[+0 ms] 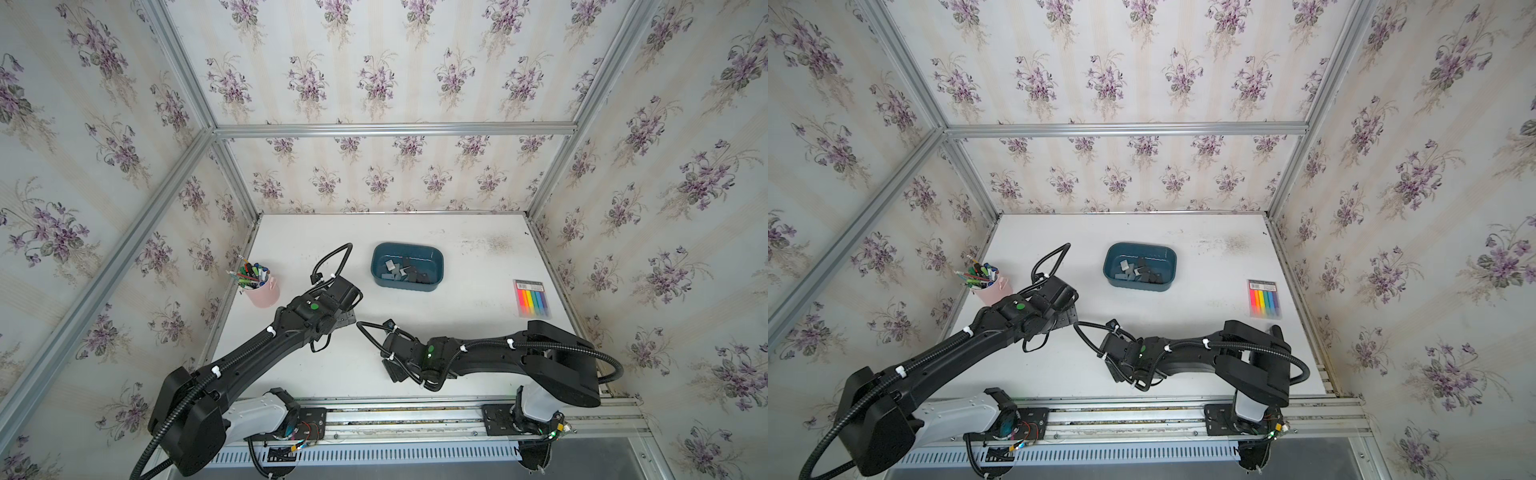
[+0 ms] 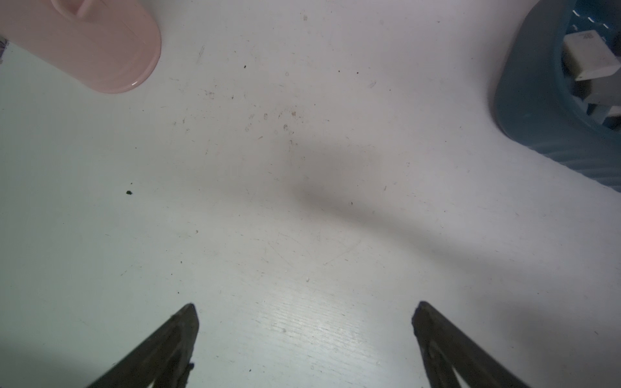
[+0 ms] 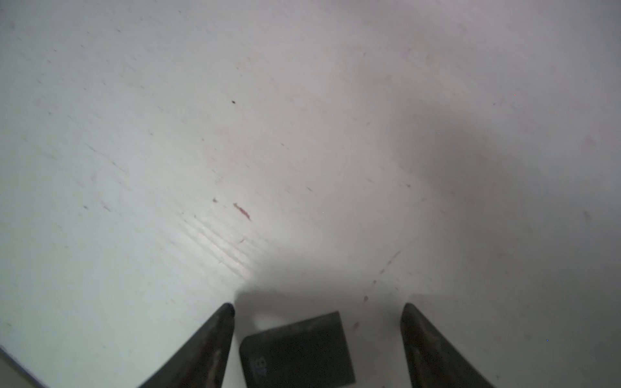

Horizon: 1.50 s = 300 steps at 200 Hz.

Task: Put the eraser in the storage box
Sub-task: Pick up the eraser from the center of the board.

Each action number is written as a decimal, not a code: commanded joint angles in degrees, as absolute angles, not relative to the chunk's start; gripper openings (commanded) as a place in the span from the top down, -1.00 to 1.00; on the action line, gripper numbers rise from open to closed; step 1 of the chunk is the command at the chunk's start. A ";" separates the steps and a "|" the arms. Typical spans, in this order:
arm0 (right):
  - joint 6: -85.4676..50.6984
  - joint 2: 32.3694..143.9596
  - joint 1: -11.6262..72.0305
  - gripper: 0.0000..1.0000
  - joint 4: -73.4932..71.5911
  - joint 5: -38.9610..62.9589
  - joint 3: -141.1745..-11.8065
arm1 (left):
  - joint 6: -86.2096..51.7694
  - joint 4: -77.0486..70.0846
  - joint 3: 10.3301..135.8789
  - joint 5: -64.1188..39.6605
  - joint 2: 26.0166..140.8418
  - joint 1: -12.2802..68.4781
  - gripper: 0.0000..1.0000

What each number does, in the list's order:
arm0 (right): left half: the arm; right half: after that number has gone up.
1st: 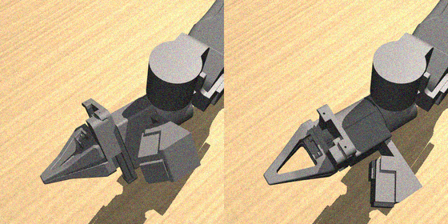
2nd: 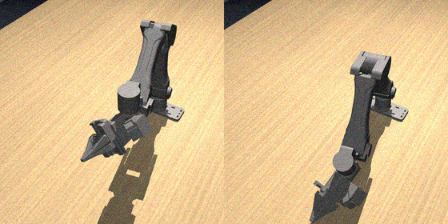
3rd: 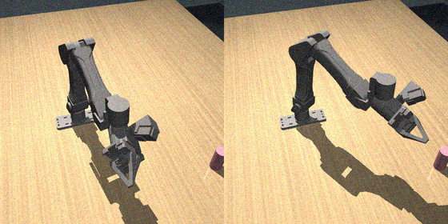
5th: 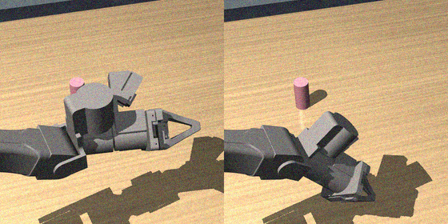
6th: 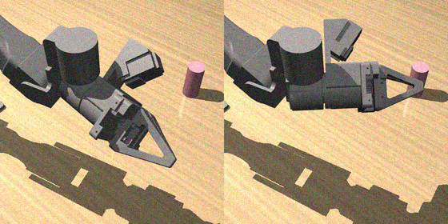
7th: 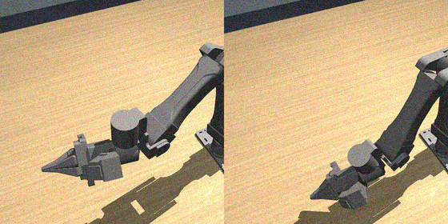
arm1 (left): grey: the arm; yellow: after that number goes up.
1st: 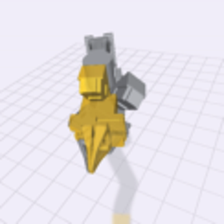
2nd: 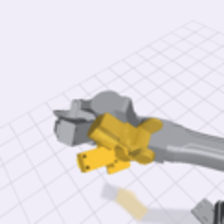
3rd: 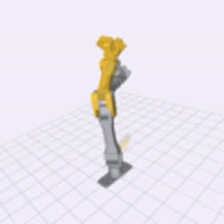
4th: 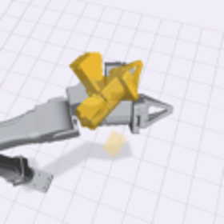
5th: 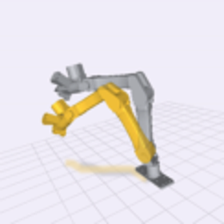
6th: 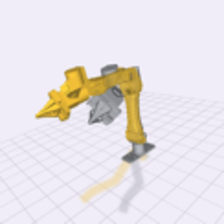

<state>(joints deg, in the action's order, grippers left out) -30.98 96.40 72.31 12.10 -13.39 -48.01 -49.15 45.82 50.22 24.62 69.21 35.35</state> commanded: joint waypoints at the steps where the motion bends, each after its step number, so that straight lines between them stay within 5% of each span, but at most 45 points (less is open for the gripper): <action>1: -33.04 97.56 72.51 -0.51 17.17 -6.21 -47.90 | -50.36 45.59 50.11 24.68 69.17 35.20 -0.99; 110: -33.97 97.49 73.94 -0.51 20.38 -4.31 -47.14 | -50.52 46.52 50.27 24.88 66.26 34.63 -0.99; 184: -33.76 97.83 73.96 -0.12 21.68 -2.81 -47.28 | -50.10 46.10 49.85 24.30 67.57 33.82 -0.99; 300: -33.36 94.34 72.67 -0.02 25.57 -7.27 -49.92 | -49.87 46.32 49.66 24.20 66.62 32.97 -0.99</action>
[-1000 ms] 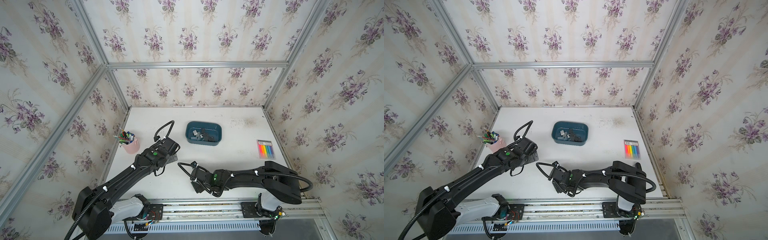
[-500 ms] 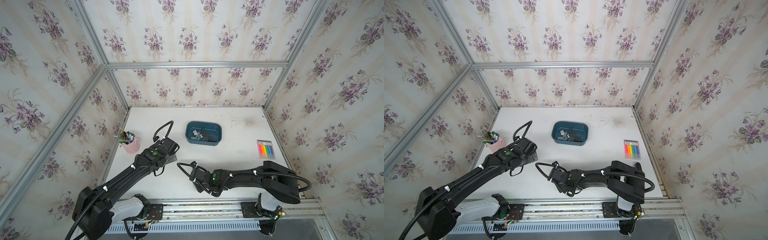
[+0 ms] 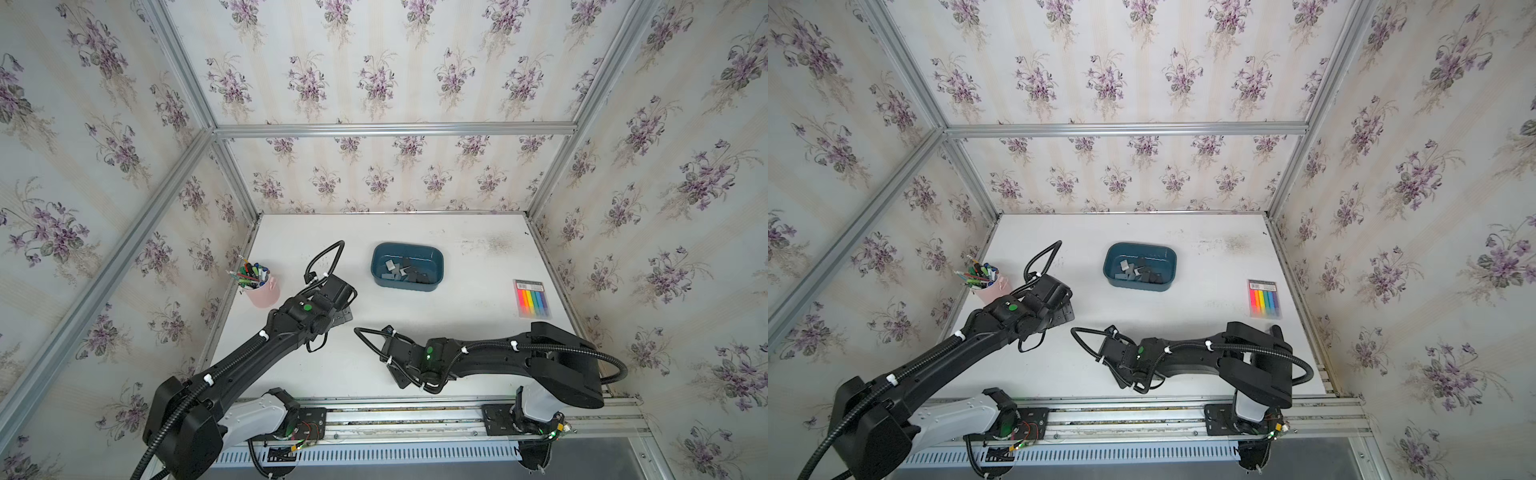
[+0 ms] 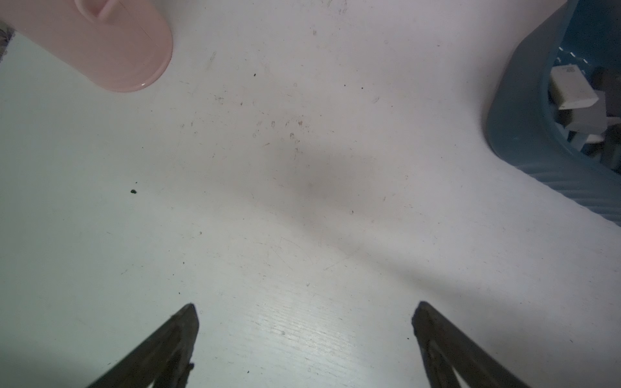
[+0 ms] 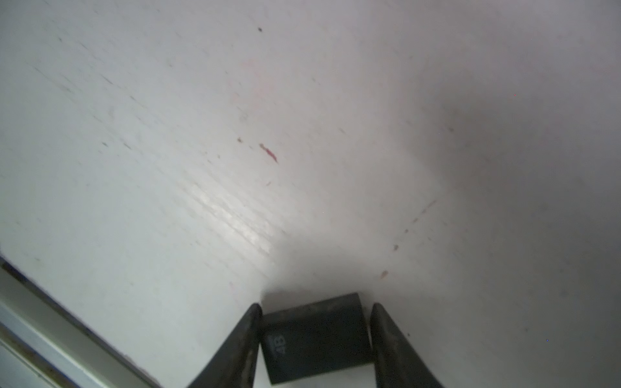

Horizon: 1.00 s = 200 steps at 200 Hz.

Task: Put the eraser in the storage box
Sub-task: Pick up the eraser from the center of the board.

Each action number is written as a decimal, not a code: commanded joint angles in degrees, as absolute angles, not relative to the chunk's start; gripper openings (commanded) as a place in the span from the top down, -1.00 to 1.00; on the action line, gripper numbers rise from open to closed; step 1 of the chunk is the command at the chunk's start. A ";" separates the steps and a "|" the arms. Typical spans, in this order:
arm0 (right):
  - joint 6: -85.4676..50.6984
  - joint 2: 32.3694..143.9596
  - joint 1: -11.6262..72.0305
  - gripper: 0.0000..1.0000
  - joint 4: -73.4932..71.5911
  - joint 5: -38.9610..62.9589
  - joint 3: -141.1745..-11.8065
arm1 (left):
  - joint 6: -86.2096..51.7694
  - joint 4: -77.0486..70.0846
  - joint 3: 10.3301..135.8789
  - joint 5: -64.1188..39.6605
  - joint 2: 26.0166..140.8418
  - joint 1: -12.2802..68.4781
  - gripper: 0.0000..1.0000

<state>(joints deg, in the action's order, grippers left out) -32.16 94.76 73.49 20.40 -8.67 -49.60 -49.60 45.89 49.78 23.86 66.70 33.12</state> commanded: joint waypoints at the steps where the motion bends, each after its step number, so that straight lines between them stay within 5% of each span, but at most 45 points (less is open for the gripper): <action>1: -33.29 94.28 72.63 -0.02 25.62 -7.28 -49.96 | -49.85 46.32 49.70 24.23 66.66 32.97 -0.99; 81: -28.92 91.11 64.48 -0.01 24.07 -8.44 -52.29 | -49.97 45.29 49.15 23.98 67.81 32.79 -0.99; 200: -17.09 92.85 48.38 -0.01 29.02 -5.47 -73.33 | -50.77 41.49 45.35 21.39 70.64 32.83 -0.99</action>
<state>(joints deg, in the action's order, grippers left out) -20.29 92.01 51.05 28.49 -7.66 -70.85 -50.06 42.89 45.78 22.04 70.00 32.82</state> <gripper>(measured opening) 0.507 0.996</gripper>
